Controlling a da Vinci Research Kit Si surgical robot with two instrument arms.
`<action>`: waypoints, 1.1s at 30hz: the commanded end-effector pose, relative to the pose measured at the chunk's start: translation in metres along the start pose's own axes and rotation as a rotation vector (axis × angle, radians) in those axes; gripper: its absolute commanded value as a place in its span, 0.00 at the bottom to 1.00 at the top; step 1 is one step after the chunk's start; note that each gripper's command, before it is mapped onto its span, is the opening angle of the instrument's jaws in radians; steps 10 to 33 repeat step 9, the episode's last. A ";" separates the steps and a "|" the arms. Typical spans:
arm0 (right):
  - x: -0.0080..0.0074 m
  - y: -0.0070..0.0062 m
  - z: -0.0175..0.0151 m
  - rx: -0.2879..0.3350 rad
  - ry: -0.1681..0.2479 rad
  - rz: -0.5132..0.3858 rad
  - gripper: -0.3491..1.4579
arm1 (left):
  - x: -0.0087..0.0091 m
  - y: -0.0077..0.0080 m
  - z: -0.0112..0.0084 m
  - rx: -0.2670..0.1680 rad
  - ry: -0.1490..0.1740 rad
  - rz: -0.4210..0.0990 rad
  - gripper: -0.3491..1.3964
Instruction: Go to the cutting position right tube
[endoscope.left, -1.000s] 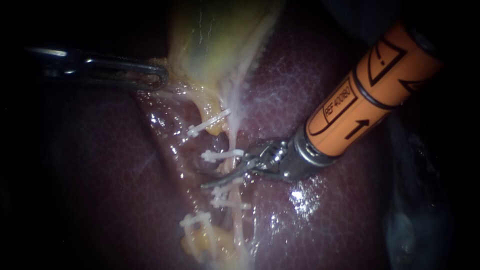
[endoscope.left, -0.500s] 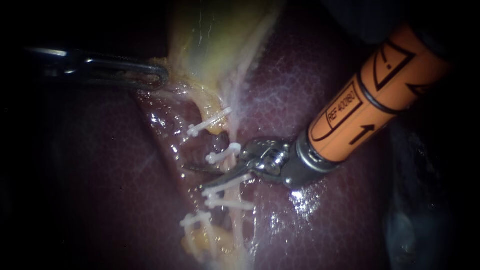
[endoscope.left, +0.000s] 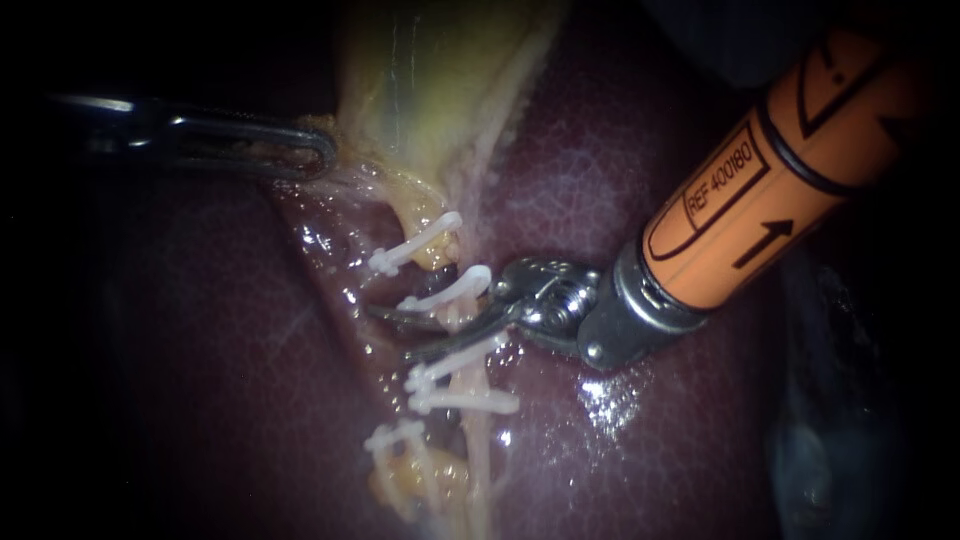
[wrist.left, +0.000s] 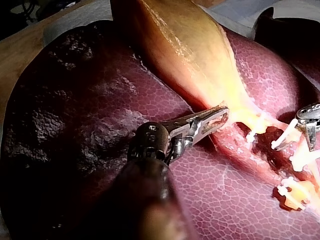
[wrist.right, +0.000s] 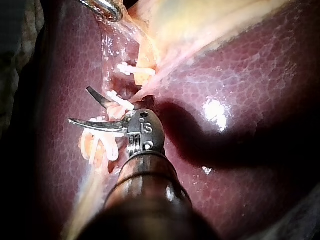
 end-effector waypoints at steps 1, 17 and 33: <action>0.0000 0.0001 0.0000 0.000 -0.001 -0.001 0.78 | 0.0000 0.0000 0.0000 0.000 0.000 0.000 0.00; 0.0000 0.0001 0.0000 -0.001 -0.001 -0.001 0.77 | 0.0000 -0.0001 0.0000 0.000 0.000 0.000 0.00; 0.0000 0.0001 0.0000 -0.001 -0.001 -0.001 0.77 | 0.0000 -0.0001 0.0000 0.000 0.000 0.000 0.00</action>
